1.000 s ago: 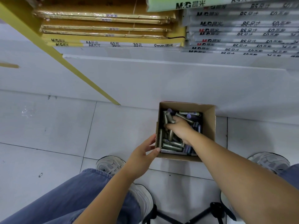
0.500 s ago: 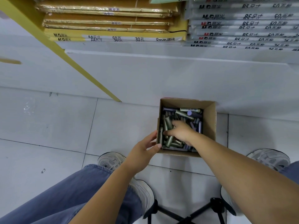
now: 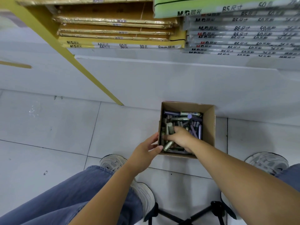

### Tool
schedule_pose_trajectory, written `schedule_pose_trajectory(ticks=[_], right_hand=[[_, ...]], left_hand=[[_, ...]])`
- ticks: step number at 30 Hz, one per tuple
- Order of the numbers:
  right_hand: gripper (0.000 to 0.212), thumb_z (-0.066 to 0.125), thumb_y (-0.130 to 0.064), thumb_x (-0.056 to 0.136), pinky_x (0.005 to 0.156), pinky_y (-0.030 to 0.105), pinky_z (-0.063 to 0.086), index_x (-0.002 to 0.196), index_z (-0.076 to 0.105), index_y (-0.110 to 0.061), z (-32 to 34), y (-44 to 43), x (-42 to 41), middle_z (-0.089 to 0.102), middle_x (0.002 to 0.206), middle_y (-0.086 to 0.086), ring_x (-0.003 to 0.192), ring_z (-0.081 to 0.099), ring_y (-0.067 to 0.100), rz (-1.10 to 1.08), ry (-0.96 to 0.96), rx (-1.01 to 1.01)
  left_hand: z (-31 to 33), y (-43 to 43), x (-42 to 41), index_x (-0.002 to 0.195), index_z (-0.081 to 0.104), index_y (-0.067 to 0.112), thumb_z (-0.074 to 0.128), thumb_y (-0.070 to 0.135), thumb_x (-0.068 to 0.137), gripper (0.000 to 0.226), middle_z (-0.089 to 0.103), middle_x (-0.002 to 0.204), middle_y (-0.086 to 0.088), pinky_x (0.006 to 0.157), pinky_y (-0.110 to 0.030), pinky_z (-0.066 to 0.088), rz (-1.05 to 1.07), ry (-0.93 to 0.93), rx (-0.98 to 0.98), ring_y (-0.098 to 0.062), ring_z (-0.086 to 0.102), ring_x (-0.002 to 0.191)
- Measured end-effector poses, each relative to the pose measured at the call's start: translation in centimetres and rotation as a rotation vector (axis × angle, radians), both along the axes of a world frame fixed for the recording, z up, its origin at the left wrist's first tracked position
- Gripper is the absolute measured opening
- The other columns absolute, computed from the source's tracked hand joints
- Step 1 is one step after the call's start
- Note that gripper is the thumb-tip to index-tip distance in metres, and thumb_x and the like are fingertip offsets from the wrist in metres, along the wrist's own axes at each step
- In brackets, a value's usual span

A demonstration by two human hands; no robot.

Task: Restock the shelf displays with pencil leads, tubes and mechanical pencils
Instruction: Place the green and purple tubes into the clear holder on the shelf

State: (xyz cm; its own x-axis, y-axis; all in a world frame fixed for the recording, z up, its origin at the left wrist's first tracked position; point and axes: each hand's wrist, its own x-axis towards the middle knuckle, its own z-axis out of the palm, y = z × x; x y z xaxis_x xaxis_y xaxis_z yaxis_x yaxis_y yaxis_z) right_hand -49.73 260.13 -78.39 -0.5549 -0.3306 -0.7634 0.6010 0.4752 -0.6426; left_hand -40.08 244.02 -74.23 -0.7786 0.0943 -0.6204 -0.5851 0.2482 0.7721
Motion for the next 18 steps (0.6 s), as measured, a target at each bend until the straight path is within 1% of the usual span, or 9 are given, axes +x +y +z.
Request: schedule_pose_trajectory(ticks=[1, 3, 5, 7, 10, 12, 14, 16, 18], right_hand=[[0.022, 0.073, -0.023, 0.084, 0.062, 0.023, 0.051, 0.104, 0.065, -0.017, 0.4, 0.1, 0.1, 0.071, 0.097, 0.002, 0.088, 0.066, 0.017, -0.002, 0.005, -0.009], [0.018, 0.072, -0.023, 0.085, 0.072, 0.028, 0.053, 0.101, 0.065, -0.018, 1.7, 0.5, 0.0, 0.071, 0.096, 0.002, 0.090, 0.065, 0.018, -0.030, 0.033, -0.033], [0.019, 0.073, -0.023, 0.084, 0.082, 0.032, 0.052, 0.101, 0.066, -0.019, 3.7, 1.2, -0.3, 0.072, 0.097, 0.002, 0.093, 0.066, 0.019, -0.061, 0.084, -0.058], [0.020, 0.075, -0.023, 0.083, 0.083, 0.031, 0.053, 0.101, 0.068, -0.018, 6.5, 1.9, -0.7, 0.074, 0.096, 0.002, 0.093, 0.068, 0.019, -0.076, 0.139, -0.107], [0.019, 0.074, -0.018, 0.083, 0.079, 0.026, 0.056, 0.101, 0.069, -0.020, 11.5, 2.6, -1.0, 0.076, 0.094, -0.002, 0.090, 0.071, 0.015, -0.082, 0.248, -0.205], [0.019, 0.073, -0.017, 0.084, 0.078, 0.024, 0.056, 0.102, 0.070, -0.021, 14.8, 3.0, -1.2, 0.076, 0.094, -0.003, 0.089, 0.072, 0.013, -0.077, 0.344, -0.212], [0.017, 0.073, -0.018, 0.084, 0.074, 0.022, 0.054, 0.100, 0.069, -0.021, 18.1, 3.3, -1.3, 0.076, 0.091, -0.004, 0.086, 0.071, 0.011, -0.069, 0.433, -0.214], [0.017, 0.072, -0.020, 0.085, 0.071, 0.020, 0.052, 0.101, 0.068, -0.024, 21.5, 3.7, -1.4, 0.076, 0.090, -0.005, 0.084, 0.071, 0.011, -0.065, 0.500, -0.232], [0.021, 0.071, -0.022, 0.086, 0.075, 0.021, 0.053, 0.106, 0.067, -0.027, 24.8, 3.9, -1.4, 0.076, 0.095, -0.005, 0.089, 0.071, 0.013, -0.022, 0.569, -0.247]], left_hand=[[0.2, 0.0, -0.1, 0.148, 0.041, 0.041, 0.058, 0.022, 0.100, 0.054, 0.055, 0.143, 0.015, 0.082, -0.010, 0.048, -0.001, -0.010, -0.013, 0.000, 0.061, 0.117], [1.0, 0.1, -0.4, 0.150, 0.038, 0.038, 0.065, 0.027, 0.096, 0.061, 0.049, 0.146, 0.013, 0.090, -0.016, 0.048, 0.024, -0.007, -0.089, -0.003, 0.059, 0.118], [2.4, 0.3, -0.9, 0.152, 0.034, 0.033, 0.071, 0.036, 0.090, 0.072, 0.045, 0.141, 0.014, 0.099, -0.024, 0.045, 0.050, 0.077, -0.230, -0.006, 0.050, 0.123], [4.3, 0.8, -2.0, 0.151, 0.036, 0.030, 0.073, 0.042, 0.087, 0.075, 0.045, 0.139, 0.012, 0.103, -0.027, 0.042, 0.039, 0.182, -0.269, -0.007, 0.045, 0.126], [8.8, 1.8, -4.1, 0.145, 0.044, 0.040, 0.073, 0.047, 0.085, 0.067, 0.057, 0.134, 0.018, 0.100, -0.026, 0.047, -0.045, 0.186, -0.068, -0.001, 0.053, 0.124], [12.2, 2.4, -5.1, 0.129, 0.055, 0.050, 0.073, 0.037, 0.088, 0.047, 0.069, 0.116, 0.019, 0.086, -0.025, 0.055, -0.104, 0.153, 0.120, -0.001, 0.065, 0.109], [15.4, 2.7, -5.8, 0.111, 0.063, 0.054, 0.072, 0.024, 0.090, 0.038, 0.072, 0.100, 0.014, 0.077, -0.026, 0.059, -0.174, 0.168, 0.201, -0.007, 0.071, 0.097], [18.2, 2.7, -6.2, 0.112, 0.064, 0.044, 0.072, 0.015, 0.091, 0.037, 0.071, 0.096, 0.005, 0.075, -0.029, 0.061, -0.213, 0.187, 0.233, -0.011, 0.072, 0.089], [20.9, 2.5, -6.3, 0.125, 0.058, 0.026, 0.069, 0.011, 0.093, 0.037, 0.070, 0.103, -0.004, 0.075, -0.028, 0.060, -0.252, 0.192, 0.253, -0.011, 0.071, 0.086]])
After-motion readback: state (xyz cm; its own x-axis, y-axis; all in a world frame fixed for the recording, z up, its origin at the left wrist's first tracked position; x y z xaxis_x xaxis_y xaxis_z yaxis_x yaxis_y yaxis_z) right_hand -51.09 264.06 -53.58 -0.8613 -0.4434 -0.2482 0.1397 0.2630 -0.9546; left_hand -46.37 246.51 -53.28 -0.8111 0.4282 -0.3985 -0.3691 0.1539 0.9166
